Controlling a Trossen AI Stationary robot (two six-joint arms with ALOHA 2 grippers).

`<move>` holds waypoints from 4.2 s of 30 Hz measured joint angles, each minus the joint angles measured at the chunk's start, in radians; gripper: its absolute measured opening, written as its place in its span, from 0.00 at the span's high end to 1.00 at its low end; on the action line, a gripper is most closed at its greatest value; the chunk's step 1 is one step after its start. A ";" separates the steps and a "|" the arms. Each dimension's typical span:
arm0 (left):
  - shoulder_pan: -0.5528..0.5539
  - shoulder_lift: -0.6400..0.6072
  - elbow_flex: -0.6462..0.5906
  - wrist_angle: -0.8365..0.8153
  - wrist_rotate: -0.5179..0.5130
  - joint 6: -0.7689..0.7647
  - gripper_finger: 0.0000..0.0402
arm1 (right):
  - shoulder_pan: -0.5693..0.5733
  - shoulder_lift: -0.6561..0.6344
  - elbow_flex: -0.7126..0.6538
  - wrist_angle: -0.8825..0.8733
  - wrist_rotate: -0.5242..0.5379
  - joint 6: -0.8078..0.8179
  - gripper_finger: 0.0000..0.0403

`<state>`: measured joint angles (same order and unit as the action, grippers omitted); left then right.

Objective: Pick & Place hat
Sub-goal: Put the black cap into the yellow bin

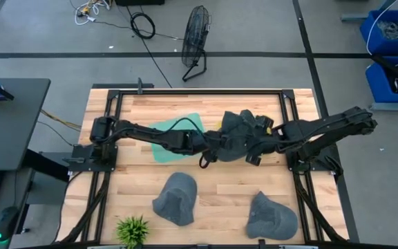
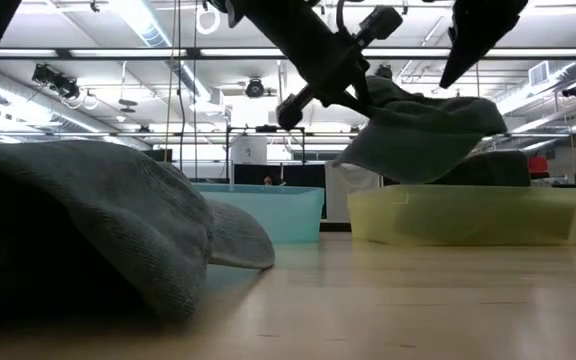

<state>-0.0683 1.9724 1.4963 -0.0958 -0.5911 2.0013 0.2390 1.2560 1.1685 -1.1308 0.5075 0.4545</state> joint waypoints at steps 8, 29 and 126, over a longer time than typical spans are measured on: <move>-0.045 0.000 0.000 -0.070 -0.045 0.020 0.97 | -0.036 -0.001 0.010 -0.058 0.074 0.043 0.49; -0.137 0.000 0.000 -0.028 -0.148 0.082 0.97 | -0.161 -0.001 0.011 0.198 -0.292 -0.186 0.54; -0.088 -0.254 0.000 -0.490 -0.307 -1.806 0.77 | -0.244 -0.017 0.194 -0.312 -0.238 0.134 0.67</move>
<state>-0.1562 1.7185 1.4960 -0.5861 -0.8979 0.1957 -0.0045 1.2387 1.3624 -1.4425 0.2697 0.5887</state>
